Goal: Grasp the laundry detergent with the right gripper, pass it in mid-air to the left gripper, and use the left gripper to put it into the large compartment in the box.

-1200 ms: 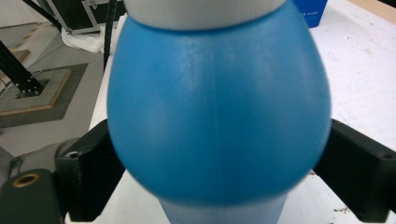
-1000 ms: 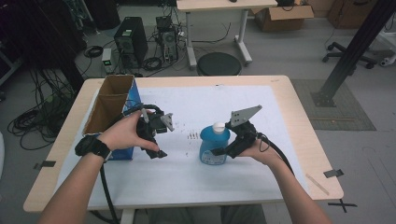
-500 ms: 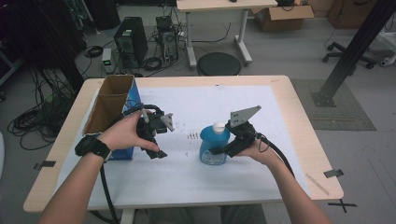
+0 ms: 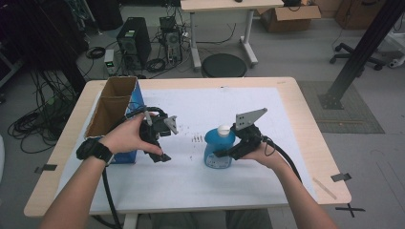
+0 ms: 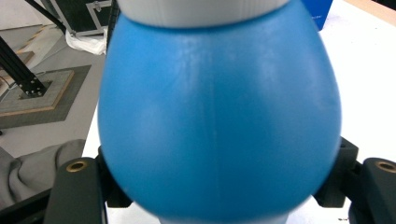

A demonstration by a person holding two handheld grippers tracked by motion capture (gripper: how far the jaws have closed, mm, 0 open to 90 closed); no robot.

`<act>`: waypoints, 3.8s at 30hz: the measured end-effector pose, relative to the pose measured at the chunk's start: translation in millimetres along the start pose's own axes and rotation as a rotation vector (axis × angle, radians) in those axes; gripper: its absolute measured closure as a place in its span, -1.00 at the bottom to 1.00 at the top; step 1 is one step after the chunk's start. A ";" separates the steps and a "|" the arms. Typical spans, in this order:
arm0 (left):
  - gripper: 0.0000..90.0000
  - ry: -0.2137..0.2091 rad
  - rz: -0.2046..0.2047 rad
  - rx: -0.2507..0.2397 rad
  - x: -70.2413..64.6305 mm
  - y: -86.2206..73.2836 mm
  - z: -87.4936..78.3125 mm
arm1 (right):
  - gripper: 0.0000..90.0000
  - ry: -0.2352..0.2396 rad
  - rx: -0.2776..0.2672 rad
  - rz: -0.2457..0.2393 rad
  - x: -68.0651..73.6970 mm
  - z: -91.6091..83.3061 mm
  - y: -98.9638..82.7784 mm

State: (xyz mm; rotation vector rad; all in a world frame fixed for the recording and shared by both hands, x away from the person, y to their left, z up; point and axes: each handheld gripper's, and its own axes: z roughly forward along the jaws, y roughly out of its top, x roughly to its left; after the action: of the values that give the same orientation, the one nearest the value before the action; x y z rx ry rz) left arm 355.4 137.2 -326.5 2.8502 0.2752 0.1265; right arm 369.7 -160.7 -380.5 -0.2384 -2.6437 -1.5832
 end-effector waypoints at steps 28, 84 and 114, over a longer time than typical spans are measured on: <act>-0.89 -0.007 0.007 -0.011 -0.9 1.9 -2.4 | -0.08 -0.047 0.005 -0.073 6.4 -5.3 -1.6; -0.91 -0.025 0.064 -0.135 -13.6 71.0 -103.0 | -0.05 0.107 0.156 -0.193 28.2 34.7 113.8; -0.52 -0.055 0.088 -0.082 -18.2 90.9 -88.6 | -0.05 0.094 0.152 -0.203 30.5 33.9 110.9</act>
State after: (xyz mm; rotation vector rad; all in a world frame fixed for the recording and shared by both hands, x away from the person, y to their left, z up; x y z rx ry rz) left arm 343.6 71.0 -217.4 2.7801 0.1302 0.0747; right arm 358.3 -76.3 -296.1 0.1116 -2.7706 -1.3933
